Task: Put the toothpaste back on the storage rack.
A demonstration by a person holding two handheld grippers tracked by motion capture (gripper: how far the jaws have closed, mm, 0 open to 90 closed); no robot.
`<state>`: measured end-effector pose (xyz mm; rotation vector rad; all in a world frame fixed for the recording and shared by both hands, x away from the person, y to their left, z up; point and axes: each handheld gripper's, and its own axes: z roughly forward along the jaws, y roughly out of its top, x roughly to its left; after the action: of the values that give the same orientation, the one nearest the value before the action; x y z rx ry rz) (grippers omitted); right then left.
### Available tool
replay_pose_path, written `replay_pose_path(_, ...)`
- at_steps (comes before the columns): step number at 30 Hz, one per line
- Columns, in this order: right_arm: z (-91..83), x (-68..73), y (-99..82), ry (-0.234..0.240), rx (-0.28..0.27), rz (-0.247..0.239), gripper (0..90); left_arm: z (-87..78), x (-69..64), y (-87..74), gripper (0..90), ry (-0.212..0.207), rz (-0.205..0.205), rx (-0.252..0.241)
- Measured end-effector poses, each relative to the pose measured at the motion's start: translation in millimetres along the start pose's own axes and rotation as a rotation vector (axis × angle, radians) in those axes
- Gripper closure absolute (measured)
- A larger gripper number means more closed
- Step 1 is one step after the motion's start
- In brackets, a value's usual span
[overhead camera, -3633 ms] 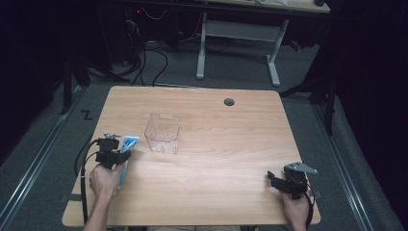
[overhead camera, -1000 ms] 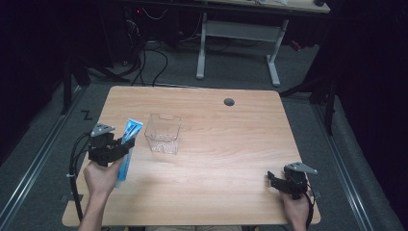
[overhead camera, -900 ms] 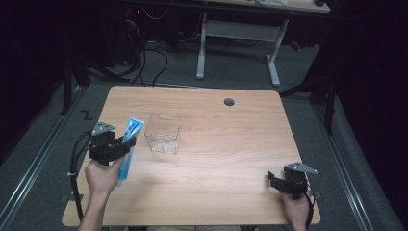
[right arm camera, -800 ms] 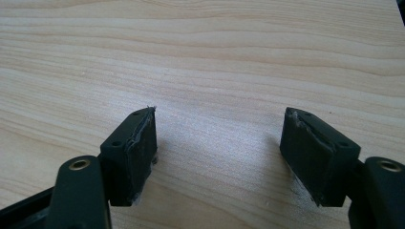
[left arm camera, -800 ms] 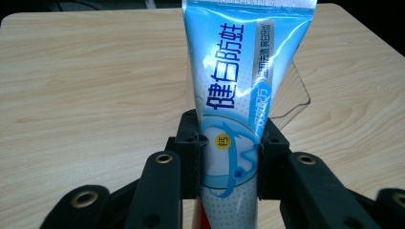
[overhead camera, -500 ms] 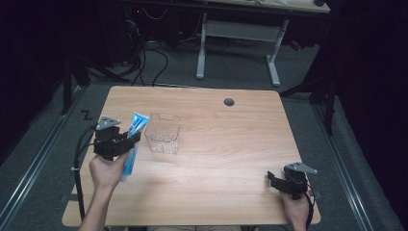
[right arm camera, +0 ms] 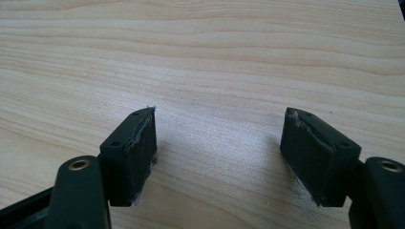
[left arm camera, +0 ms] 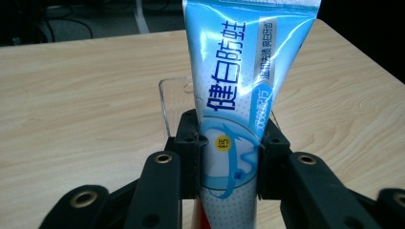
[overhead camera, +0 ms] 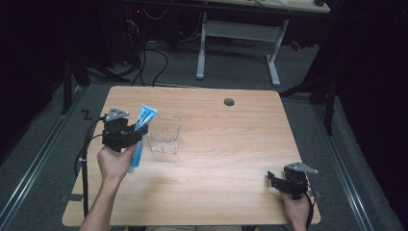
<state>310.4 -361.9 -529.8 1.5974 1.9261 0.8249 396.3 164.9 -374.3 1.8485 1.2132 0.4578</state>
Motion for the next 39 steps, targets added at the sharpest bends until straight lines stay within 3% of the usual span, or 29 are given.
replay_pose_path(14, -0.1, -0.3, -0.1, 0.003, -0.001, -0.002, 28.3, 16.1, -8.2, 24.4, 68.5, -0.009, 0.030, -0.004)
replay_pose_path(34, -0.2, -0.9, -0.3, 0.007, -0.002, -0.003, 28.2, 35.9, -14.3, 52.7, 68.4, -0.006, 0.032, -0.045)
replay_pose_path(39, -0.3, -0.8, -0.3, 0.007, -0.003, 0.001, 28.2, 42.7, -11.5, 56.1, 68.3, 0.001, 0.012, -0.058)
